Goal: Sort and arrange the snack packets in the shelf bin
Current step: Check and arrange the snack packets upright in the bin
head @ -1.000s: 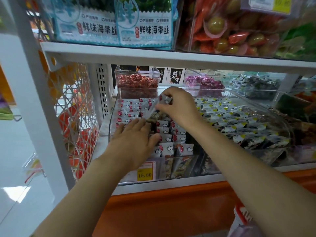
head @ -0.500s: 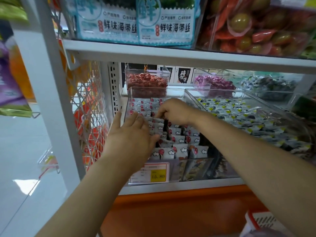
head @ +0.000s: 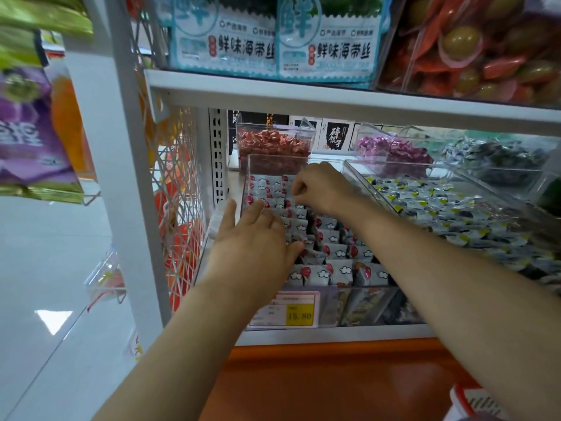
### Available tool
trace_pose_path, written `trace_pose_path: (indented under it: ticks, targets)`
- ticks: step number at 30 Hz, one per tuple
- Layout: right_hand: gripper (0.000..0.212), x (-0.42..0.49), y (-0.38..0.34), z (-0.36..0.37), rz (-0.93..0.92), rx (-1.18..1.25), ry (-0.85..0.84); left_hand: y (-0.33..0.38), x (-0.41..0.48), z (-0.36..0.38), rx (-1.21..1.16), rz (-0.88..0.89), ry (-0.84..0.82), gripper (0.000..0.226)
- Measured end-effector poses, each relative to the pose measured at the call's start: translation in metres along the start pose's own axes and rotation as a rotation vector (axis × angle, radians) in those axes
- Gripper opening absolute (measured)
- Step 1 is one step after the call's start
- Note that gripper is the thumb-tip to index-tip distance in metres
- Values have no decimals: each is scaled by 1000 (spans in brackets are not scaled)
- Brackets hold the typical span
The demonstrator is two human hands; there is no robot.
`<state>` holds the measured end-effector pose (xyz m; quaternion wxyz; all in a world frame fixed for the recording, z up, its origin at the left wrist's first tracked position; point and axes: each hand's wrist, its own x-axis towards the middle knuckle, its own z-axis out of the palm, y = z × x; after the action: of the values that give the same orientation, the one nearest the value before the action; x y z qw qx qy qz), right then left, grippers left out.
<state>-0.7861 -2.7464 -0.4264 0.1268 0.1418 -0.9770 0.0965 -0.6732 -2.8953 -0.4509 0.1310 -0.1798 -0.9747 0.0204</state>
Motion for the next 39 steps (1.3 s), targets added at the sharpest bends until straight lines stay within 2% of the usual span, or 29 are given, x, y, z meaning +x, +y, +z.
trace_pose_path:
  ticks: [4, 8, 16, 22, 27, 33, 39]
  targets:
    - [8, 1, -2, 5, -15, -136, 0, 1, 0, 0, -23, -6, 12, 60]
    - [6, -3, -2, -1, -18, 40, 1, 0, 0, 0, -38, -8, 4, 60]
    - [9, -25, 4, 3, -8, 269, 162, 0, 1, 0, -69, -23, 8, 60]
    - [3, -19, 1, 5, -8, 226, 90, 0, 1, 1, -80, -21, 22, 58]
    - [9, -16, -1, 0, 40, 297, 265, 0, 2, 2, -91, -24, 26, 57]
    - [9, -20, -13, 14, -36, 238, 181, 1, 2, 2, -104, -34, 45, 56]
    - [14, -22, -5, 5, 17, 218, 263, 0, 1, 2, -123, -29, 55, 55]
